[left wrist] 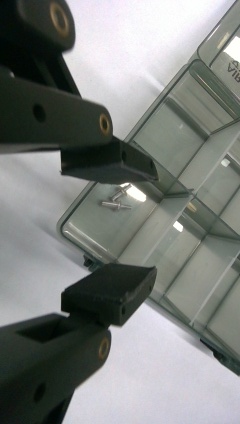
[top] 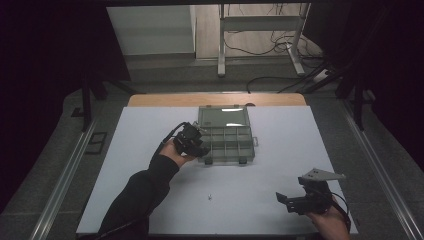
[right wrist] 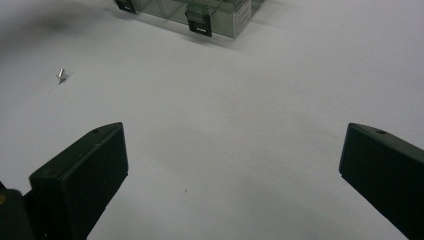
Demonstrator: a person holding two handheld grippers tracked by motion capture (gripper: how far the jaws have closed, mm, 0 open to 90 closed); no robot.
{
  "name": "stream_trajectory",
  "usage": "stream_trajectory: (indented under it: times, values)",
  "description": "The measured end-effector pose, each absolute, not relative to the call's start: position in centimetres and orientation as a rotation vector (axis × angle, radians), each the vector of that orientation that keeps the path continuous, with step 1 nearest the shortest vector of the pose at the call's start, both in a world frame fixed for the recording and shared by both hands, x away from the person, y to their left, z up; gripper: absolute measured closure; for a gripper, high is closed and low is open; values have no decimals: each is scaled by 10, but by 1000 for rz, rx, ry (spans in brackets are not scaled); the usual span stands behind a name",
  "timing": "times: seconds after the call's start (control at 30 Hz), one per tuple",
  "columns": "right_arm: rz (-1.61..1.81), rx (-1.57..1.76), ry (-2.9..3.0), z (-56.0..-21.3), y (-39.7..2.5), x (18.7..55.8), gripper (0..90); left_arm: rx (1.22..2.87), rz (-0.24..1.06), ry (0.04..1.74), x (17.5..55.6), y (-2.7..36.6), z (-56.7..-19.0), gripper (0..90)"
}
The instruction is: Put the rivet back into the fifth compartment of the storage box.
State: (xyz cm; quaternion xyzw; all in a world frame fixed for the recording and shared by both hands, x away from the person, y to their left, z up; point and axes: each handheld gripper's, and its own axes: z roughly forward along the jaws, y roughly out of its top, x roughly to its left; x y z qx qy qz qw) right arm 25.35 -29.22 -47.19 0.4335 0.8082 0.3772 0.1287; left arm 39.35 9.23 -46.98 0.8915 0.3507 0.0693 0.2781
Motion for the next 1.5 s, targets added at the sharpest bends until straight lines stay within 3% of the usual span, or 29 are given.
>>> stream_trajectory:
  times: [0.33, 0.73, 1.03, 1.5]
  values:
    - [1093, 1261, 2353, -472, -292, 254, 0, 2375, 157, 928, 385, 97, -471, 341]
    - [1092, 1260, 2352, -472, -292, 253, 0, 2343, 167, 938, 370, 103, -473, 90]
    - [1092, 1263, 2353, -472, -292, 254, 0, 2310, 137, 903, 358, 112, -479, 53]
    - [1097, 1252, 2358, -472, -292, 253, 0, 2366, 260, 792, 338, 102, -474, 1]
